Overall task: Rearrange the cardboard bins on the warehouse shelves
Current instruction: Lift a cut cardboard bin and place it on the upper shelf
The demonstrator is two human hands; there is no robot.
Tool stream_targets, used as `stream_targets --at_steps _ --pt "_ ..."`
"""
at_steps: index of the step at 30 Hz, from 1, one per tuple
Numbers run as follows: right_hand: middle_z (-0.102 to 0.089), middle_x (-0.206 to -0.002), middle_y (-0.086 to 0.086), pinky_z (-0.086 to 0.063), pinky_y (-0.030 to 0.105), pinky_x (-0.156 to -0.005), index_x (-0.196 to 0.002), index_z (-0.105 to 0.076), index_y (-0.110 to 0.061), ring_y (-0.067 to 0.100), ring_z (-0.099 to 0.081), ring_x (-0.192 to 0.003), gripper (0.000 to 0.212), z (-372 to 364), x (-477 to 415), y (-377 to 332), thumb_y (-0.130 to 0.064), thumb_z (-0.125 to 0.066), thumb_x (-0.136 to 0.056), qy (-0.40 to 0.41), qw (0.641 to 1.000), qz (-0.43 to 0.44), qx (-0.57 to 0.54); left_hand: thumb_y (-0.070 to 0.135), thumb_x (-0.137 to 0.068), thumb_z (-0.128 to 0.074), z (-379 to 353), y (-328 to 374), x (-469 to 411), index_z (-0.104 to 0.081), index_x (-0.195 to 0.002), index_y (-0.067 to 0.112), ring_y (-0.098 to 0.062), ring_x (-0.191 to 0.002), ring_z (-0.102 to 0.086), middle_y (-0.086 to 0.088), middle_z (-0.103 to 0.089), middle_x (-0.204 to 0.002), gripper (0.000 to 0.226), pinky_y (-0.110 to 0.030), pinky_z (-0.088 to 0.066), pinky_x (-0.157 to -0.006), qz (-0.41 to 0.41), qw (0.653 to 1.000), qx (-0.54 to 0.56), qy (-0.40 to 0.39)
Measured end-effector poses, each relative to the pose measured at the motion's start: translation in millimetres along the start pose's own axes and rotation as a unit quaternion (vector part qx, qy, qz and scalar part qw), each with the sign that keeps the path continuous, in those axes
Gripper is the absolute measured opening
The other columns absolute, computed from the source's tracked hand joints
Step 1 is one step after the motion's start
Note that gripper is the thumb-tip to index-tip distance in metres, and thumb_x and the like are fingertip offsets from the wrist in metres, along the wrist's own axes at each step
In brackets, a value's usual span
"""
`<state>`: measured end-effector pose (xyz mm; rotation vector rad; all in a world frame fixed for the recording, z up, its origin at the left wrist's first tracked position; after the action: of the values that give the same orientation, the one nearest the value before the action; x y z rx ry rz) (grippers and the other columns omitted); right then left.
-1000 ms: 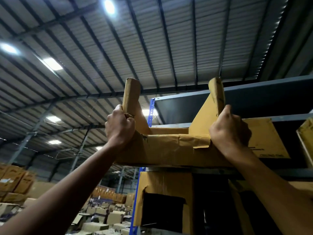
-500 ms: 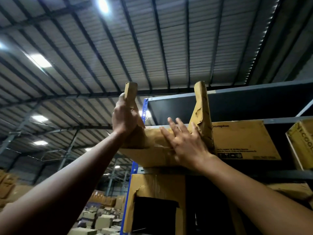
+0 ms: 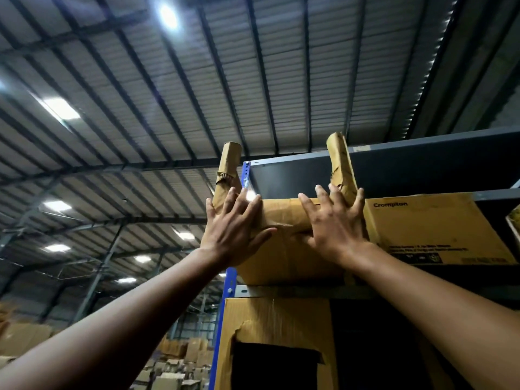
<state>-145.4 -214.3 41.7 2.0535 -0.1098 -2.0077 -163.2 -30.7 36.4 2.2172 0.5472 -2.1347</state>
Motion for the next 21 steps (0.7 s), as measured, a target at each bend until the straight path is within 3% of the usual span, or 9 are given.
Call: stream_targets --at_steps 6,12,17,21 --pt "-0.013 -0.16 0.011 0.003 0.074 -0.107 -0.153 -0.008 -0.031 0.033 -0.004 -0.148 0.088 -48.4 -12.0 -1.1 -0.062 -0.054 -0.085 -0.001 1.0 -0.016 0.01 0.086 -0.074 0.0 -46.4 -2.1 -16.0 -0.02 -0.152 0.03 -0.027 -0.15 -0.007 -0.006 -0.017 -0.162 0.098 -0.066 -0.017 -0.11 0.003 0.999 0.029 0.012" --pt "-0.051 -0.135 0.004 -0.011 0.074 -0.107 -0.142 -0.033 -0.03 0.027 -0.038 -0.132 0.075 -106.5 -15.9 -5.4 -0.068 -0.053 -0.08 -0.025 0.999 0.01 0.029 0.086 -0.073 -0.002 -115.0 0.1 -11.3 -0.02 -0.151 0.03 -0.028 -0.148 -0.011 -0.003 -0.025 -0.157 0.098 -0.064 -0.02 -0.11 -0.009 1.0 0.02 0.002" --pt "-0.057 -0.126 0.001 -0.016 0.072 -0.106 -0.133 -0.041 -0.03 0.026 -0.044 -0.126 0.069 -177.2 -23.4 -10.1 -0.071 -0.054 -0.078 -0.07 0.997 0.027 0.031 0.084 -0.076 0.0 -191.1 4.1 -8.9 -0.021 -0.152 0.03 -0.029 -0.148 -0.014 -0.005 -0.033 -0.151 0.095 -0.063 -0.018 -0.113 -0.036 0.999 -0.003 -0.005" --pt "-0.059 -0.122 -0.001 -0.018 0.072 -0.105 -0.127 -0.045 -0.029 0.024 -0.049 -0.12 0.075 -235.6 -30.4 -16.7 -0.081 -0.05 -0.073 -0.128 0.99 0.048 0.028 0.086 -0.074 0.002 -240.3 3.4 -5.6 -0.036 -0.142 0.022 -0.031 -0.132 -0.036 -0.009 -0.048 -0.132 0.101 -0.051 -0.027 -0.11 -0.08 0.996 -0.039 -0.023"
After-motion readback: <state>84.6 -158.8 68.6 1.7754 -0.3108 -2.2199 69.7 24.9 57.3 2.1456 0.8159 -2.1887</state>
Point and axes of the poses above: each hand's wrist, its own x-axis away from the middle knuckle, its own z-axis out of the back of the hand, y = z × x, the point moved 7 cm from there along -x, towards the middle knuckle
